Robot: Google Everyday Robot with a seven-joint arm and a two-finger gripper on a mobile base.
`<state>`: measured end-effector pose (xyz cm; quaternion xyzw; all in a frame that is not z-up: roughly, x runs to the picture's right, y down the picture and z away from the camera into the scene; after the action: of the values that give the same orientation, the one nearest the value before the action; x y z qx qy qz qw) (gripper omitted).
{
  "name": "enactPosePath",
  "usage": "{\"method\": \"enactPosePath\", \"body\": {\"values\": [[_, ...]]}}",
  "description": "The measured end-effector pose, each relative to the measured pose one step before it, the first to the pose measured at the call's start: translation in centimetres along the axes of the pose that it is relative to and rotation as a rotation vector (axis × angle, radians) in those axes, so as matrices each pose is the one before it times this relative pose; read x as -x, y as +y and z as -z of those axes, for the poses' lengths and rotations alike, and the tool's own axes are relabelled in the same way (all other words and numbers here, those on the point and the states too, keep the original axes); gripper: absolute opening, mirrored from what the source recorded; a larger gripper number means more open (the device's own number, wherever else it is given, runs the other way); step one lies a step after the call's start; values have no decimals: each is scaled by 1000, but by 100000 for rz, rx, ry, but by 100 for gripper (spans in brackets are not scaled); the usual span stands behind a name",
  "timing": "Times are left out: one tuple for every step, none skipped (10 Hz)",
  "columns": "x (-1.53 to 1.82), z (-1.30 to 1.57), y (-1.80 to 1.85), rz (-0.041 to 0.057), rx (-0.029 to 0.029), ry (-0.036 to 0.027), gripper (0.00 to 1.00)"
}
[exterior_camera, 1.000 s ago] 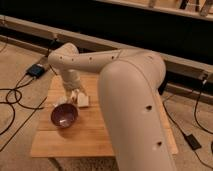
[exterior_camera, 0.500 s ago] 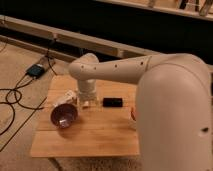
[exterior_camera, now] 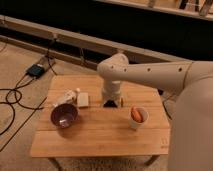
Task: Move the arm in a circular motion
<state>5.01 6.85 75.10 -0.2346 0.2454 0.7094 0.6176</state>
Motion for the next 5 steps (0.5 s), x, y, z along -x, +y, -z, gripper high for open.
{"method": "enactPosePath", "body": {"values": [[1667, 895, -480, -360, -897, -1447, 65], [1539, 717, -381, -106, -1319, -1049, 65], [1440, 546, 55, 692, -1674, -577, 65], [1323, 362, 995, 1676, -915, -233, 65], [1194, 225, 1186, 1856, -675, -290, 65]]}}
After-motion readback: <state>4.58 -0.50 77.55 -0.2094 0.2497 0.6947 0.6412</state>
